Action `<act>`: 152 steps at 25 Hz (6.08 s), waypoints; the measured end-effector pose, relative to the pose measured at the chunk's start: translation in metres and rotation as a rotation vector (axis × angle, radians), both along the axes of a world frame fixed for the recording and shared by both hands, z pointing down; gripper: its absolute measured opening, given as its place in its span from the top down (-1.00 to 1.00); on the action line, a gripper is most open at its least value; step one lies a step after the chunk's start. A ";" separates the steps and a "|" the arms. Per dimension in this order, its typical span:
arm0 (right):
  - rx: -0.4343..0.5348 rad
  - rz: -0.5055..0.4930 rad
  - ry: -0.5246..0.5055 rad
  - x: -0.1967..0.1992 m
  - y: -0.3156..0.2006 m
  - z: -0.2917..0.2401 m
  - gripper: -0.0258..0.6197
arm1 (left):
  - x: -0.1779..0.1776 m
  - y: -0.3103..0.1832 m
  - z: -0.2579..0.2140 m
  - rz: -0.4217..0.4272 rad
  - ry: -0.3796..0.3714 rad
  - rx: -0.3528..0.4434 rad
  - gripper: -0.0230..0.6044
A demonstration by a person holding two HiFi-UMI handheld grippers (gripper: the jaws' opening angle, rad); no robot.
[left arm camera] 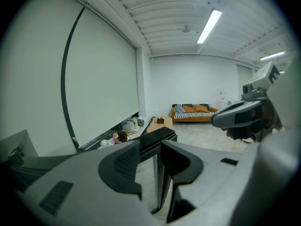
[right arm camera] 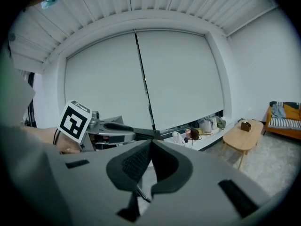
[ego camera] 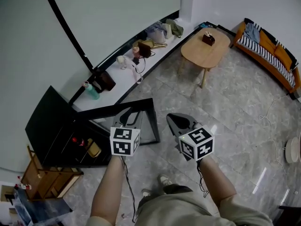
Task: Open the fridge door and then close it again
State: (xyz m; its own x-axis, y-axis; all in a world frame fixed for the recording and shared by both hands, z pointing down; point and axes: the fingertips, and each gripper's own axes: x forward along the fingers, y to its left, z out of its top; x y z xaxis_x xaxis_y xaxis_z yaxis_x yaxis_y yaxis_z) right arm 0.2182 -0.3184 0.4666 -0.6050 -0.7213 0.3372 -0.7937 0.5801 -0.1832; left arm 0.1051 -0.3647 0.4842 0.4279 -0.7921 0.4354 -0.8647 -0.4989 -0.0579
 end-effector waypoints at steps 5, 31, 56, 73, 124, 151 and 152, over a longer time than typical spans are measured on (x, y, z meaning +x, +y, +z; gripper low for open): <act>-0.014 0.025 -0.030 0.005 0.002 -0.001 0.93 | 0.002 -0.009 -0.001 -0.009 0.029 -0.001 0.49; 0.105 -0.051 -0.031 -0.008 0.032 -0.055 0.93 | -0.020 0.070 -0.104 0.022 0.126 0.191 0.61; 0.190 -0.193 -0.092 -0.029 0.100 -0.079 0.93 | -0.041 0.150 -0.075 0.027 0.152 0.097 0.90; 0.257 -0.276 -0.083 -0.029 0.039 -0.096 0.01 | -0.043 0.136 -0.096 0.012 0.145 0.149 0.91; 0.018 -0.631 0.069 -0.079 -0.080 0.029 0.23 | -0.097 0.097 -0.041 -0.131 0.101 0.048 0.90; -0.015 -0.726 0.066 -0.087 0.021 0.030 0.29 | -0.114 0.167 -0.033 -0.203 0.077 0.057 0.90; -0.017 -0.728 0.070 -0.087 0.025 0.031 0.29 | -0.115 0.170 -0.033 -0.208 0.076 0.057 0.90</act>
State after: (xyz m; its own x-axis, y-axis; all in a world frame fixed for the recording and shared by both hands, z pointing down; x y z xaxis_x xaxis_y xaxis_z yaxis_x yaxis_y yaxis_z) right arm 0.1307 -0.2931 0.4971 -0.9058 -0.1388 0.4003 -0.2182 0.9627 -0.1600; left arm -0.0098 -0.1946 0.4510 0.2831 -0.8889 0.3601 -0.9515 -0.3075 -0.0112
